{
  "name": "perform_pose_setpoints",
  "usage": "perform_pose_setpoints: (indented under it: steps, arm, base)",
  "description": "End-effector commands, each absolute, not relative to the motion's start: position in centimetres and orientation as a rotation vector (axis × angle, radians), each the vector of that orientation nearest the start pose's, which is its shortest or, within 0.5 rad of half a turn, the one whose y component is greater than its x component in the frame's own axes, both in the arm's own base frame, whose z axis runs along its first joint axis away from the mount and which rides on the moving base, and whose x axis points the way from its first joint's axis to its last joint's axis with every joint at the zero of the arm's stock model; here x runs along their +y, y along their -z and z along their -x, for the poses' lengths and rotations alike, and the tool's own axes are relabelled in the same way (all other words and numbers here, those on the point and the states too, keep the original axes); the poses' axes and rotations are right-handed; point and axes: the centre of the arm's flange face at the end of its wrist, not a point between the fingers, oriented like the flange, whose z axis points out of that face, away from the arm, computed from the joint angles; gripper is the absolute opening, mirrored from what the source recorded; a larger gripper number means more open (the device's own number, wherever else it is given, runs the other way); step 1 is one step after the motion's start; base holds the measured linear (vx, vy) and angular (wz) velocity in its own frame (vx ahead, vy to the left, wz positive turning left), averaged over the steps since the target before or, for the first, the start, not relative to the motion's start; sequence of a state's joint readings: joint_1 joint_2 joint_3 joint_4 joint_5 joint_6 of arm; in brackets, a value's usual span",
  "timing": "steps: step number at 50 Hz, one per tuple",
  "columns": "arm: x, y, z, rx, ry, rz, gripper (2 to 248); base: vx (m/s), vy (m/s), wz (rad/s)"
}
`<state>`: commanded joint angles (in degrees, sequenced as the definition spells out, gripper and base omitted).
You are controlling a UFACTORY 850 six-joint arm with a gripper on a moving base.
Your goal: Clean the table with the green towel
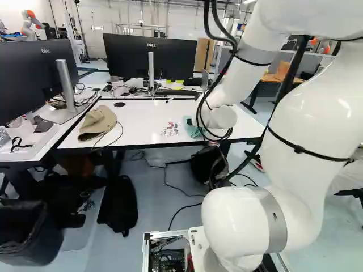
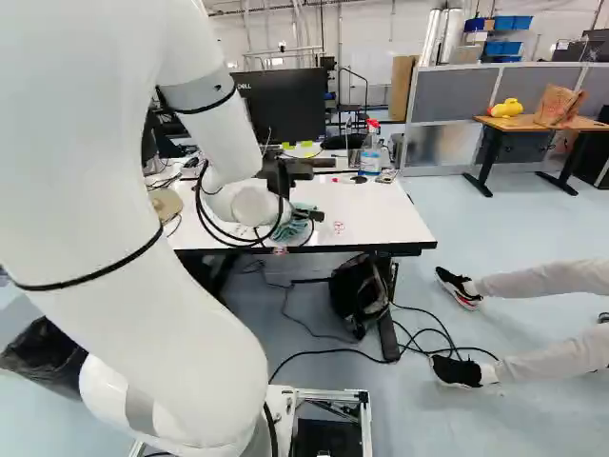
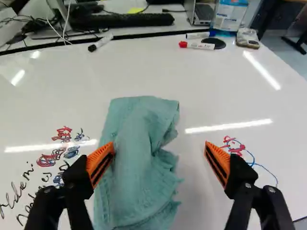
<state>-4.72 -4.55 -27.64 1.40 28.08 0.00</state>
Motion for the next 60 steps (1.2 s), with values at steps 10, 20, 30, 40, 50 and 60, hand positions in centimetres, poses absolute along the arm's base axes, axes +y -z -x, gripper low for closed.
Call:
perform_pose_setpoints:
  steps: [10,20,30,40,50,60]
  arm:
    - [-3.42,-36.04,-40.56,0.162,1.311,2.888,247]
    - [-3.42,-36.04,-40.56,0.162,1.311,2.888,230]
    - [-3.42,-36.04,-40.56,0.162,1.311,2.888,165]
    - [-3.42,-36.04,-40.56,0.162,1.311,2.888,109]
    - [-3.42,-36.07,-40.55,0.162,1.312,2.888,45]
    - [-3.4,-36.84,-40.29,0.161,1.339,2.876,42]
  base:
    - [0.0,0.0,0.0]
    - [0.0,0.0,0.0]
    - [0.0,0.0,0.0]
    - [0.0,0.0,0.0]
    - [0.0,0.0,0.0]
    - [0.0,0.0,0.0]
